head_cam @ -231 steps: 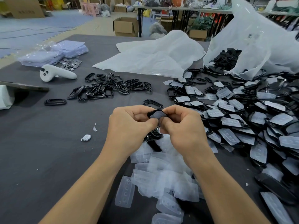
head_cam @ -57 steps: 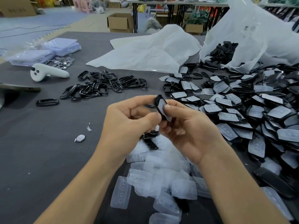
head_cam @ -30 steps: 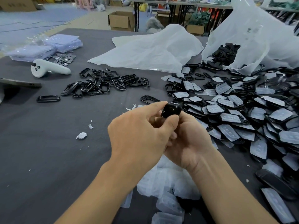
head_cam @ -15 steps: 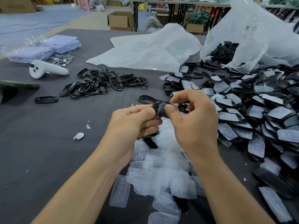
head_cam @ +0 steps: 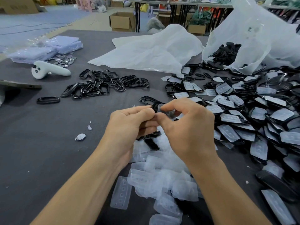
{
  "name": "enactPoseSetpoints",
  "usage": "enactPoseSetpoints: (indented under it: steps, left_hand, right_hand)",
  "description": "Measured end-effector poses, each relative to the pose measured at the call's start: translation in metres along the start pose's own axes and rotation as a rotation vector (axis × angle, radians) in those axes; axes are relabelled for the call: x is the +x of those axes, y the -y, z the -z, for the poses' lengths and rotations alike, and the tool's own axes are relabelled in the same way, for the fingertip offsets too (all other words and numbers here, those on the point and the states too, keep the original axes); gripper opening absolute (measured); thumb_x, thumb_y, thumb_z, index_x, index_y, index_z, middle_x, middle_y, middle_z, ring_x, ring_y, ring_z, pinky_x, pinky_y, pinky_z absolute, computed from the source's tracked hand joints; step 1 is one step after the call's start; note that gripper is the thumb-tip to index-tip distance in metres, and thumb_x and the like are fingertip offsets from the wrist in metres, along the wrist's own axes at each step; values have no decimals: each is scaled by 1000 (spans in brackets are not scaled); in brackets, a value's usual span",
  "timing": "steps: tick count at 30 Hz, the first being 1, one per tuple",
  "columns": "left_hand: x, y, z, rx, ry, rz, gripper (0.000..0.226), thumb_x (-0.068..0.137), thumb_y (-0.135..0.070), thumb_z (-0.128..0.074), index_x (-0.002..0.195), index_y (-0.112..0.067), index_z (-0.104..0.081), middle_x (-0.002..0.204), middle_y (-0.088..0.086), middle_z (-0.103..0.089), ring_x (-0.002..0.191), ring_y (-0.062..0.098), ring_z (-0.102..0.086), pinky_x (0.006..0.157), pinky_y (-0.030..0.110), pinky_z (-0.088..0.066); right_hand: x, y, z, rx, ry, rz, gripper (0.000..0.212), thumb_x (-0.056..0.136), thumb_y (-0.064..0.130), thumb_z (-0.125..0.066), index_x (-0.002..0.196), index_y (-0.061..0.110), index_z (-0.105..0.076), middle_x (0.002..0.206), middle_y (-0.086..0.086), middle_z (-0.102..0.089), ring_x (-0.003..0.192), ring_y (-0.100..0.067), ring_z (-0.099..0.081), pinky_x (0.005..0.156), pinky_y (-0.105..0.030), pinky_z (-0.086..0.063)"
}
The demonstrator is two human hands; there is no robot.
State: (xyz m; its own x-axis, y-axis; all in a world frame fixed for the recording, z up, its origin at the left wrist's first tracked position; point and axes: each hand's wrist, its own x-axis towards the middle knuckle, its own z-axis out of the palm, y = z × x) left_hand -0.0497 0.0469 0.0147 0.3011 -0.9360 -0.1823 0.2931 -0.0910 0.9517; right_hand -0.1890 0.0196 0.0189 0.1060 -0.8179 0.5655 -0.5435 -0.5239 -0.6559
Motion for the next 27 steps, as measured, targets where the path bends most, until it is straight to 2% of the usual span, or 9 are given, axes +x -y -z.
enactPoseSetpoints:
  steps: [2, 4, 8, 12, 17, 19, 21, 24, 27]
  left_hand:
    - [0, -1, 1, 9, 3, -1, 20, 93, -5, -68, 83, -11, -84, 83, 12, -79, 67, 14, -73, 64, 21, -58]
    - [-1, -1, 1, 15, 8, 3, 16, 95, -5, -66, 92, -6, -82, 86, 14, -79, 70, 15, -74, 64, 20, -58]
    - [1, -1, 1, 15, 8, 9, 19, 97, -5, -61, 102, -2, -79, 87, 14, -79, 71, 15, -73, 64, 20, -58]
    - [1, -3, 0, -36, -24, 33, 18, 98, -8, -61, 105, -1, -77, 89, 16, -79, 75, 20, -77, 63, 22, -59]
    - [1, -4, 1, -60, -46, 65, 14, 98, -9, -63, 100, -2, -75, 89, 15, -80, 79, 21, -80, 59, 22, -59]
    - [2, -4, 1, -63, -49, 76, 14, 99, -10, -63, 99, -3, -75, 89, 14, -80, 78, 20, -79, 59, 23, -60]
    - [3, -4, 2, -53, -61, 76, 14, 98, -11, -64, 97, -4, -75, 86, 13, -80, 74, 19, -79, 60, 23, -60]
    - [4, -4, 3, -29, -80, 50, 14, 98, -11, -65, 91, -6, -77, 85, 12, -80, 72, 17, -78, 58, 22, -59]
    - [4, -2, 3, 2, -113, 12, 14, 97, -9, -65, 90, -6, -76, 82, 11, -80, 69, 15, -76, 57, 22, -59]
  right_hand:
    - [2, -1, 0, 39, 12, -41, 9, 79, 21, -87, 84, 23, -80, 80, 14, -71, 77, -5, -62, 71, -14, -47]
    - [4, -2, 1, 56, 26, -39, 8, 81, 16, -85, 81, 22, -80, 78, 14, -70, 79, 0, -61, 69, -9, -45]
    - [5, -3, 3, 123, -21, -70, 14, 79, 16, -84, 79, 29, -79, 76, 16, -67, 72, -2, -59, 64, -10, -41]
    - [12, -9, 10, 372, -178, -326, 15, 76, 34, -82, 88, 32, -73, 74, 13, -56, 65, -4, -49, 62, -20, -44]
    - [18, -11, 12, 615, 69, -526, 12, 93, 31, -74, 88, 20, -75, 63, 7, -61, 55, -10, -50, 53, -25, -42]
    - [17, -12, 11, 646, 178, -556, 7, 90, 25, -76, 92, 19, -75, 64, 5, -64, 53, -13, -53, 52, -27, -44]
    - [16, -12, 11, 621, 251, -552, 18, 83, 16, -79, 99, 21, -73, 64, 5, -66, 52, -14, -58, 52, -24, -47]
    - [15, -13, 10, 553, 242, -557, 31, 81, 3, -76, 104, 22, -68, 61, 0, -69, 51, -16, -65, 51, -23, -50]
    - [14, -16, 11, 502, 199, -576, 34, 80, 2, -75, 105, 24, -66, 64, -6, -74, 53, -19, -69, 52, -26, -53]
